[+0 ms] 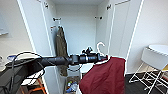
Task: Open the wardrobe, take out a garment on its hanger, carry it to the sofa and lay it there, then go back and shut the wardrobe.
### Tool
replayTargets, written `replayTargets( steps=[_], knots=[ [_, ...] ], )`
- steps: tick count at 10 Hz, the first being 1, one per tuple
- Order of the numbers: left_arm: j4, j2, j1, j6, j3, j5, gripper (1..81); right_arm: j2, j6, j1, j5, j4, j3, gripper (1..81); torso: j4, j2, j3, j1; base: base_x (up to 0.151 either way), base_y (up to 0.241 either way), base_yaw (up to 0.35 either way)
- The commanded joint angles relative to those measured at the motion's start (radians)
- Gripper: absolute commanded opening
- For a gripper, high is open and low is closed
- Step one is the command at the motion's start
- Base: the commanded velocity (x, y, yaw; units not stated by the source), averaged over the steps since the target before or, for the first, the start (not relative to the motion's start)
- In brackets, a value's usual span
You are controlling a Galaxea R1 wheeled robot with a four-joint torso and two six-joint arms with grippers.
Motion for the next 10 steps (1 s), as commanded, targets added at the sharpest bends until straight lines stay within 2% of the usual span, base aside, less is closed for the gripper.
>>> replayTargets(
  steps=[1,3,5,7,10],
  knots=[
    [0.031,0.003,-0.196,0.001,0.011,-0.054,1.0,-0.026,-0.004,0.043,-0.054,-0.004,0.026,81.1,0.0,0.0,0.0,0.001,0.0,0.0,0.0],
    [0.07,0.005,-0.189,-0.002,0.024,0.0,1.0,-0.081,-0.004,0.041,-0.055,-0.022,0.123,81.1,0.0,0.0,0.0,0.001,0.0,0.0,0.0],
    [0.137,-0.009,-0.157,-0.005,0.097,0.116,1.0,-0.162,-0.004,0.043,-0.053,-0.024,0.253,81.1,0.0,0.0,0.0,0.001,0.0,0.0,0.0],
    [0.146,-0.034,-0.126,-0.005,0.131,0.132,1.0,-0.196,-0.004,0.041,-0.051,-0.024,0.298,81.1,0.0,0.0,0.0,0.001,0.0,0.0,0.0],
    [0.172,-0.084,-0.064,-0.005,0.217,0.212,1.0,-0.224,-0.004,0.04,-0.032,-0.022,0.315,81.1,0.0,0.0,0.0,0.001,0.0,0.0,0.0]
  ],
)
